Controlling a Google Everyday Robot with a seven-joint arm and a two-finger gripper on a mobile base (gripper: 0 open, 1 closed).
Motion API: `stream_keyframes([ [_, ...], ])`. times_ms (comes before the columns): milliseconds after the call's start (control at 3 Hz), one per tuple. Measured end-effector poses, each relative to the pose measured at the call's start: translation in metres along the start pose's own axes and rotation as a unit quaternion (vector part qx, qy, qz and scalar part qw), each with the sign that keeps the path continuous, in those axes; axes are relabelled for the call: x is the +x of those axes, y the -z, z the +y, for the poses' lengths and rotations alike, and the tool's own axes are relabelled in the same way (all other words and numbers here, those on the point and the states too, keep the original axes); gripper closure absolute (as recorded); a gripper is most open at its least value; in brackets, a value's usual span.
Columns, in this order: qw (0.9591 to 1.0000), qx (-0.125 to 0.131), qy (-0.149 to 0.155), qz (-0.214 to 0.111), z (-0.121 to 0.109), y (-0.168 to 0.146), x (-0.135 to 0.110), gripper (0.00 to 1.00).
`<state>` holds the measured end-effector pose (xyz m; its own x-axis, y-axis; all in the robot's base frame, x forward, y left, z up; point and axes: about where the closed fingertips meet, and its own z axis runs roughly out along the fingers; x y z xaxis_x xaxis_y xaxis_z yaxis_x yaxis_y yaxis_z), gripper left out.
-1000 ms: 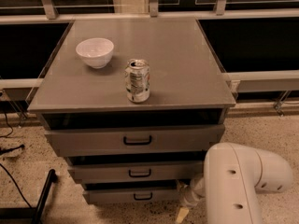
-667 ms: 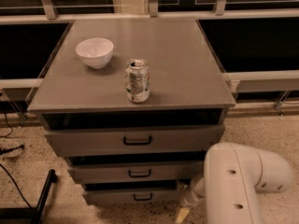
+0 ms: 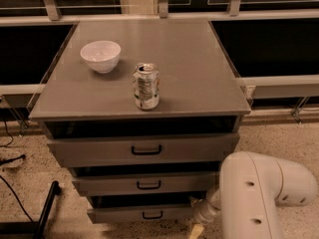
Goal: Open bottom drawer
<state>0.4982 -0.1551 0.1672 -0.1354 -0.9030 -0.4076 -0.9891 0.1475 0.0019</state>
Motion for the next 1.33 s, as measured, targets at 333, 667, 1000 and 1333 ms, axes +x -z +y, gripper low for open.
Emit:
stream_keyframes([
  [333, 0.9991, -0.025, -0.028, -0.018, 0.009, 0.003, 0.004, 0.0],
  [667, 0.9964, -0.053, -0.056, -0.036, 0.025, 0.012, 0.01, 0.0],
  [1000, 0.9938, -0.071, -0.073, -0.044, 0.037, 0.019, 0.014, 0.0],
  [1333, 0.9908, -0.09, -0.084, -0.055, 0.055, 0.031, 0.015, 0.0],
])
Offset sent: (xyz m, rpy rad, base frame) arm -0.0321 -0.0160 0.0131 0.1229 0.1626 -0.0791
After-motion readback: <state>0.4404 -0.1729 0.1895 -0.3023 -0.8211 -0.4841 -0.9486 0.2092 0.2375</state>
